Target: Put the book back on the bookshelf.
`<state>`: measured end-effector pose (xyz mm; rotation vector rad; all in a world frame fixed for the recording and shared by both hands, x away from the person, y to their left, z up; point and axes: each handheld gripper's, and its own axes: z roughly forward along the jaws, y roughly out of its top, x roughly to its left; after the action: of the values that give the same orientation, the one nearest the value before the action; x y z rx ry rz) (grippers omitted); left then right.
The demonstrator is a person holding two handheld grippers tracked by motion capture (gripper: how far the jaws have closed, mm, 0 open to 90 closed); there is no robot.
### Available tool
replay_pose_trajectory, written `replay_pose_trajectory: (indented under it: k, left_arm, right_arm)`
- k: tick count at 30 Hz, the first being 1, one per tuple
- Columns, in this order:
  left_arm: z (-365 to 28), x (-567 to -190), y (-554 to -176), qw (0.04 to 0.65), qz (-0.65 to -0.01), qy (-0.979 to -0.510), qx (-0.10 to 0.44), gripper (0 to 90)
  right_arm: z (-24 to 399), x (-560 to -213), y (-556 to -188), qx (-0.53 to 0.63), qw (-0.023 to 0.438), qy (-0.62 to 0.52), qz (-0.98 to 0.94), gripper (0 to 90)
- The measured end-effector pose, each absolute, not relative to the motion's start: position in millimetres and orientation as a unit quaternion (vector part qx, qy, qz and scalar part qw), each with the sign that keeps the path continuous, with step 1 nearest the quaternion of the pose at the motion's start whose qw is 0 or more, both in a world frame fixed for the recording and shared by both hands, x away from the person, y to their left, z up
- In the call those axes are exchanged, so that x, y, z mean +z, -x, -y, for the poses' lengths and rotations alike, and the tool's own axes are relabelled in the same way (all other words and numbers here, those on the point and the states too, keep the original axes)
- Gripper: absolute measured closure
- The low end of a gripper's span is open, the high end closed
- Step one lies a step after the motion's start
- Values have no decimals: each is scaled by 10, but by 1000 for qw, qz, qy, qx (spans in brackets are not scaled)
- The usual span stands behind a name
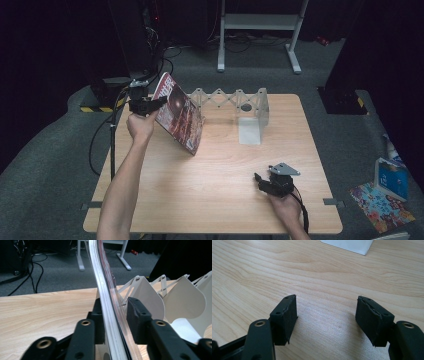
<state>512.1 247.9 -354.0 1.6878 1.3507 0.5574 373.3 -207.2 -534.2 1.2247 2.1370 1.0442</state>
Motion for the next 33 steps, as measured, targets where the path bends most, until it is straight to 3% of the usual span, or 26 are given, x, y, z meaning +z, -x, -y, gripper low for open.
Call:
replay_pose_trajectory:
  k: [5, 8, 13, 24, 33]
  left_arm:
    - [-2512, -3532, -5104, 438, -543, -682, 219, 750]
    - [-2510, -3518, -5088, 433, -542, -684, 225, 663]
    - [-2528, -3521, -5100, 435, -550, -678, 221, 636]
    - [-2533, -3416, -4954, 433, -536, -677, 260, 464]
    - [-2610, -3371, -4796, 456, -528, -668, 261, 389]
  right_arm:
    - [2074, -5341, -3736, 380, 231, -445, -778, 336]
    - [2074, -5341, -3736, 380, 231, -445, -778, 336]
    - [2075, -5341, -3738, 380, 231, -445, -778, 336]
    - [2074, -5340, -3739, 379, 231, -445, -778, 336]
    - [2074, -5340, -3739, 379, 231, -445, -778, 335]
